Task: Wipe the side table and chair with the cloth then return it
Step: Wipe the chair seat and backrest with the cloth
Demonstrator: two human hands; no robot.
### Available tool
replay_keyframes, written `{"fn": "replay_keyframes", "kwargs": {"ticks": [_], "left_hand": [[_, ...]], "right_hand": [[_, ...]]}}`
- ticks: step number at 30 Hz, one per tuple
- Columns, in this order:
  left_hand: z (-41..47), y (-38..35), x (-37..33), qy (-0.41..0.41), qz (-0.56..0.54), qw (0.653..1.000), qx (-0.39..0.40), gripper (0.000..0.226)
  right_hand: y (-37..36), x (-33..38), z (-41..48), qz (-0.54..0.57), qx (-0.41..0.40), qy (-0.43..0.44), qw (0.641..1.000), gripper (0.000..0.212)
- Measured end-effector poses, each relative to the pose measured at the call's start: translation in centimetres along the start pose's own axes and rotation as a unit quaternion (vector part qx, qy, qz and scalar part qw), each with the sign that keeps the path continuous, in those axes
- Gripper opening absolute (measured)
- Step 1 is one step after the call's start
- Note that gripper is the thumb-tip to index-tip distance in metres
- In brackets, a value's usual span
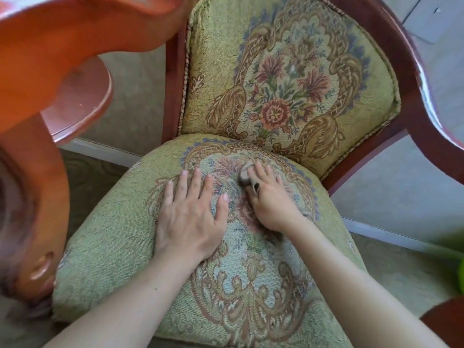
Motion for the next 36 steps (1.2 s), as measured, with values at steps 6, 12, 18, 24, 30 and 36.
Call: {"fn": "replay_keyframes", "kwargs": {"ticks": [6, 12, 18, 24, 30, 36], "left_hand": [[0.0, -0.2, 0.1, 0.001, -0.001, 1.000, -0.001, 0.080], [0.0, -0.2, 0.1, -0.001, -0.006, 1.000, -0.007, 0.079], [0.1, -0.2, 0.2, 0.000, -0.006, 1.000, -0.008, 0.080], [0.1, -0.1, 0.2, 0.002, -0.002, 1.000, -0.010, 0.079], [0.0, 0.1, 0.0, 0.005, 0.008, 1.000, -0.009, 0.080], [-0.2, 0.4, 0.0, 0.003, -0.002, 1.000, 0.001, 0.080]], "right_hand": [[2.8, -6.8, 5.6, 0.031, -0.074, -0.161, 0.984, 0.036], [5.3, -8.2, 4.2, 0.188, -0.297, -0.281, 0.893, 0.028], [11.0, -6.0, 0.5, -0.001, -0.464, -0.139, 0.875, 0.053], [2.4, -1.8, 2.4, 0.077, -0.054, -0.068, 0.993, 0.046], [0.6, -0.9, 0.8, 0.119, -0.017, -0.086, 0.989, 0.044], [0.7, 4.0, -6.9, 0.200, -0.016, -0.024, 0.979, 0.047]]}}
Point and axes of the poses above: each hand's wrist, its own z-axis towards the middle knuckle, its own y-axis out of the back of the hand, x = y × z, the point moved 4 cm from there along z, towards the middle knuckle, and after that the axes turned 10 degrees about y, right-handed, at the moved point
